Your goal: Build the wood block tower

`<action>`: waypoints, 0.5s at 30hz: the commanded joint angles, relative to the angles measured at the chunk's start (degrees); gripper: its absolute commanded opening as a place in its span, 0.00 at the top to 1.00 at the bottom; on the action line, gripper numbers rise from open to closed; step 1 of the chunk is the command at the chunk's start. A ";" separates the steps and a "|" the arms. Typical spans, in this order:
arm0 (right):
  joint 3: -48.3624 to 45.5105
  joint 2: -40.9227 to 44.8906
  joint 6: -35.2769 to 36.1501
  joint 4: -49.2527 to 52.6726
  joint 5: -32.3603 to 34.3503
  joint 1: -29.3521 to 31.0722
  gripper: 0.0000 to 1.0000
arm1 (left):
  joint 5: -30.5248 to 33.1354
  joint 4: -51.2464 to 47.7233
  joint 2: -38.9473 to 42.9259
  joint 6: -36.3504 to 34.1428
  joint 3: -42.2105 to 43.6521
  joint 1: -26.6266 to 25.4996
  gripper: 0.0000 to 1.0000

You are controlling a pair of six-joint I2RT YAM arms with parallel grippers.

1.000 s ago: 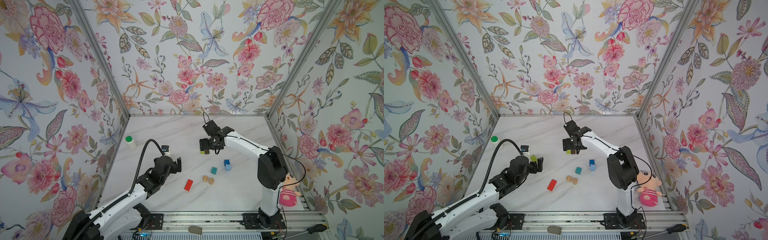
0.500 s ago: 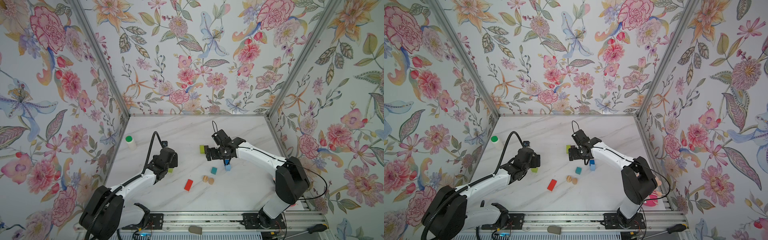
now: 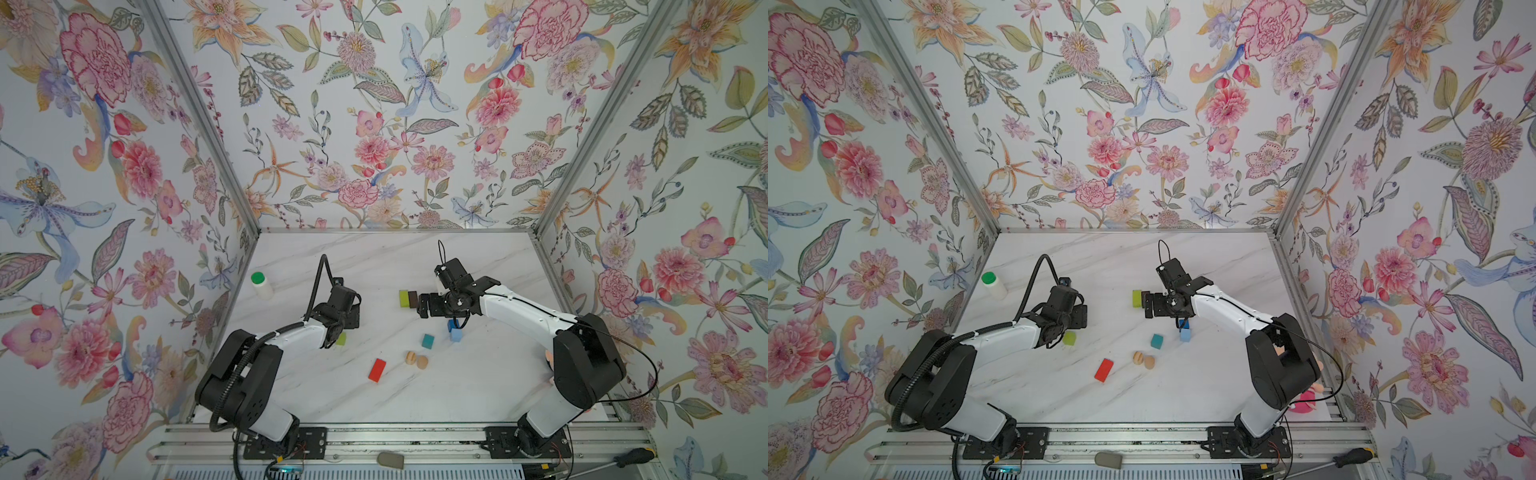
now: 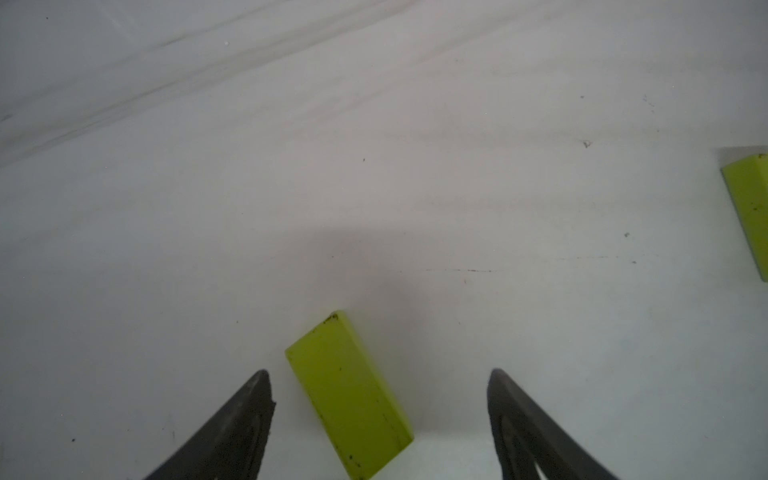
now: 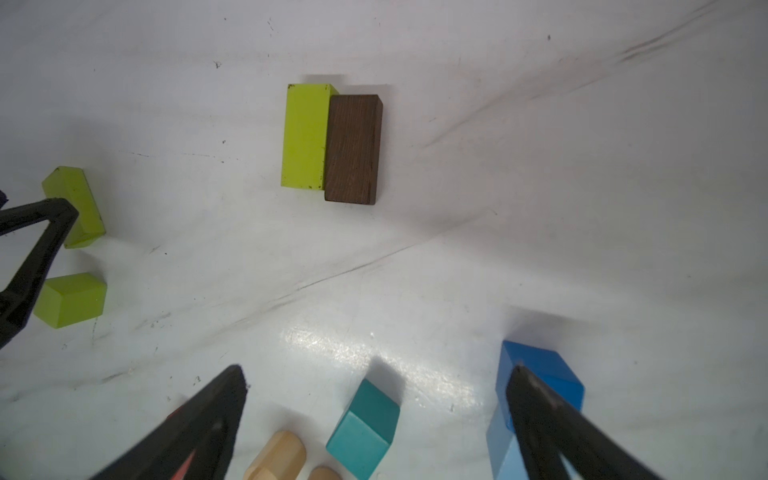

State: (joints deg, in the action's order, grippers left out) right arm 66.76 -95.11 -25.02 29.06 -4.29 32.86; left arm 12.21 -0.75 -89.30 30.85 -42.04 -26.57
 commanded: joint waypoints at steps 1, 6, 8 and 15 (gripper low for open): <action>-1.06 1.77 0.93 -0.67 -1.18 -0.73 0.00 | 0.08 0.06 -2.50 -0.28 -1.49 0.81 0.19; -1.46 1.43 1.18 -1.10 -1.83 -1.69 0.00 | 0.33 0.19 -3.23 0.31 -0.55 1.14 0.20; -1.38 1.05 1.17 -1.30 -2.12 -1.90 0.00 | 0.40 0.37 -3.58 0.60 0.08 1.24 0.20; -1.52 0.11 1.20 -1.63 -2.56 -2.10 0.01 | -0.93 1.19 -5.00 1.70 0.95 1.42 0.30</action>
State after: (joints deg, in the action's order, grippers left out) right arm 65.87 -95.09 -24.60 27.68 -6.07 31.03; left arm 12.14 0.21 -93.14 31.62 -42.13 -25.76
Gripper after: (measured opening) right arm 0.995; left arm 0.703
